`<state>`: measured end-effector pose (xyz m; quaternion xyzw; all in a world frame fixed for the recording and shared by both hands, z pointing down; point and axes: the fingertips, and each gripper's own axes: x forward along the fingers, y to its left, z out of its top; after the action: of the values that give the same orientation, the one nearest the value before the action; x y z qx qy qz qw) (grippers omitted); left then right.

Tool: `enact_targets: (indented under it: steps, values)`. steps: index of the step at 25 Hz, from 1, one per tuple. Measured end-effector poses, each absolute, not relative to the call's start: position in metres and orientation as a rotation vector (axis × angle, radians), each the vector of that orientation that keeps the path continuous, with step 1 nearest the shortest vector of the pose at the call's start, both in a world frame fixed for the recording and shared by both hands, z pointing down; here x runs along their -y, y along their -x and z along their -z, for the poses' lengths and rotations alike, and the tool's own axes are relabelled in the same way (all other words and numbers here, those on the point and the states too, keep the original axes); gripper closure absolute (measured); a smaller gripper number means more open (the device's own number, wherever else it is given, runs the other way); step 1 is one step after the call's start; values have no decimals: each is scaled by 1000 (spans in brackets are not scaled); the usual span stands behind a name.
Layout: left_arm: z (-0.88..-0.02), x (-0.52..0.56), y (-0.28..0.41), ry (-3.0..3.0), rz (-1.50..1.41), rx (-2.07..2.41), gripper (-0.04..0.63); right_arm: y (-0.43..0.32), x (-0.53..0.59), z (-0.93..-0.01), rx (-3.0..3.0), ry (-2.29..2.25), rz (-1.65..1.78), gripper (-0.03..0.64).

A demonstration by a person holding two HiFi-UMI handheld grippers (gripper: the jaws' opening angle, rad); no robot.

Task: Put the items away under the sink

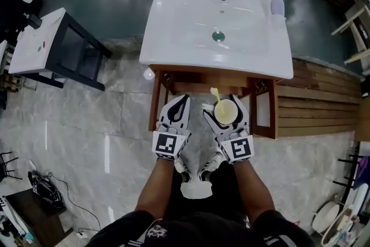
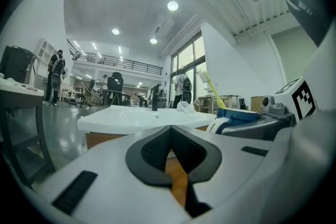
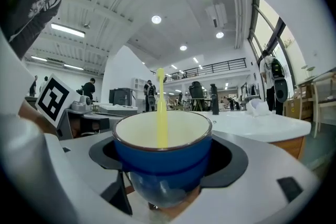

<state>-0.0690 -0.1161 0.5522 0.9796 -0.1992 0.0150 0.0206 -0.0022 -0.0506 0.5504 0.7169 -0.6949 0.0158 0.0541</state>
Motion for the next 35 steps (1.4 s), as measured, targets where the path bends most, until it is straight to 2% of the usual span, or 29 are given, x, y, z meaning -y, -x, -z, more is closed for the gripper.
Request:
enact_targets:
  steps: [14, 20, 25, 35]
  values:
    - [-746, 138, 32, -3100, 61, 634, 595, -36, 92, -743, 2112, -2230, 40, 193]
    - [-810, 148, 18, -3103, 136, 578, 595, -43, 107, -797, 2107, -2271, 91, 193]
    - [-821, 149, 20, -3113, 235, 569, 595, -39, 109, -822, 2124, -2286, 104, 193]
    - [-834, 162, 20, -3044, 107, 654, 595, -47, 125, -831, 2139, -2252, 33, 193]
